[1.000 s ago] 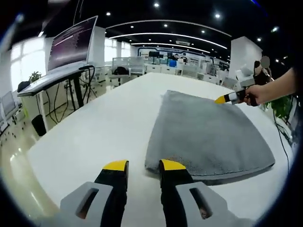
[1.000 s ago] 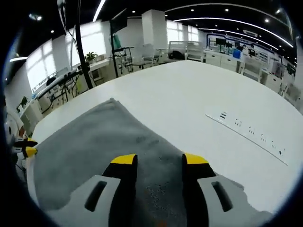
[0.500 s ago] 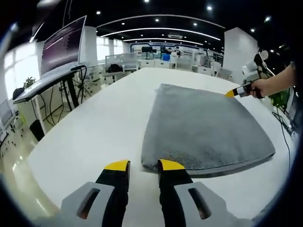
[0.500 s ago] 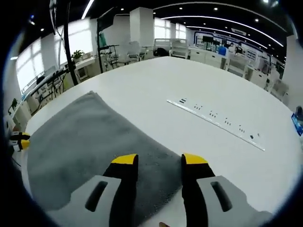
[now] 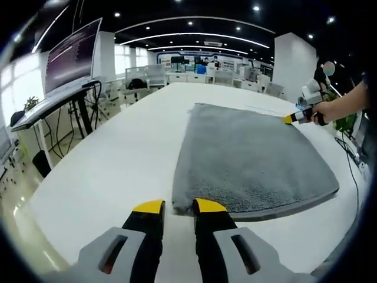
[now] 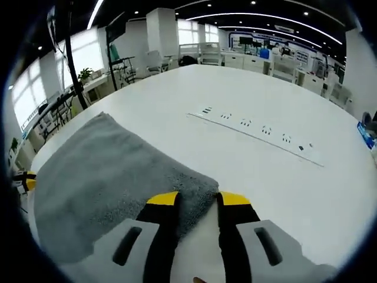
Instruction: Fold the towel on the table until its edges align and the towel forms a compact rectangular stack.
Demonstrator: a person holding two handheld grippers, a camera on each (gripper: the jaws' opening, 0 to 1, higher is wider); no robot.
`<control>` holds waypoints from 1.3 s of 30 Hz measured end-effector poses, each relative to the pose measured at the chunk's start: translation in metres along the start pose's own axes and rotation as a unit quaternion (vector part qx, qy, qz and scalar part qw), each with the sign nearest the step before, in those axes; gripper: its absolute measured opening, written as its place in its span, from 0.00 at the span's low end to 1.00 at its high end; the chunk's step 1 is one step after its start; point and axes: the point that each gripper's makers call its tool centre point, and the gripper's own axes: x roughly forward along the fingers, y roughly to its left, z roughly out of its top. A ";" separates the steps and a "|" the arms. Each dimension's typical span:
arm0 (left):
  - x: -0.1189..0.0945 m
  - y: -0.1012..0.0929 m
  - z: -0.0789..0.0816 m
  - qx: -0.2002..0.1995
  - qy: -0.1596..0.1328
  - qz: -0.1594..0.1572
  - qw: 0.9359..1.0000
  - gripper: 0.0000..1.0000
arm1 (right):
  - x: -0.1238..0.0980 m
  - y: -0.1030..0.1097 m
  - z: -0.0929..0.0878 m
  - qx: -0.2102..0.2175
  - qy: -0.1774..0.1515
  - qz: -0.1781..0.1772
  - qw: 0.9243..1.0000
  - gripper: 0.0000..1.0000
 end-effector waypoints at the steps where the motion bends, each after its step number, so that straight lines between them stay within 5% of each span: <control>1: 0.000 -0.001 0.000 0.003 0.001 -0.002 1.000 0.15 | 0.000 0.001 0.001 -0.006 -0.002 0.001 1.000 0.23; 10: 0.007 0.000 0.001 0.017 0.005 -0.016 1.000 0.11 | 0.001 0.014 0.002 -0.041 -0.004 0.026 0.999 0.07; 15: 0.007 -0.001 0.000 0.013 0.008 -0.004 1.000 0.09 | -0.002 0.017 0.004 -0.130 0.007 0.020 0.991 0.05; 21: 0.012 -0.015 0.002 0.041 0.021 -0.016 0.999 0.08 | -0.003 0.003 0.004 -0.132 0.010 0.012 0.991 0.04; 39: 0.021 -0.117 0.006 0.091 0.037 -0.072 0.993 0.08 | -0.056 -0.075 -0.033 -0.126 0.008 -0.037 0.991 0.05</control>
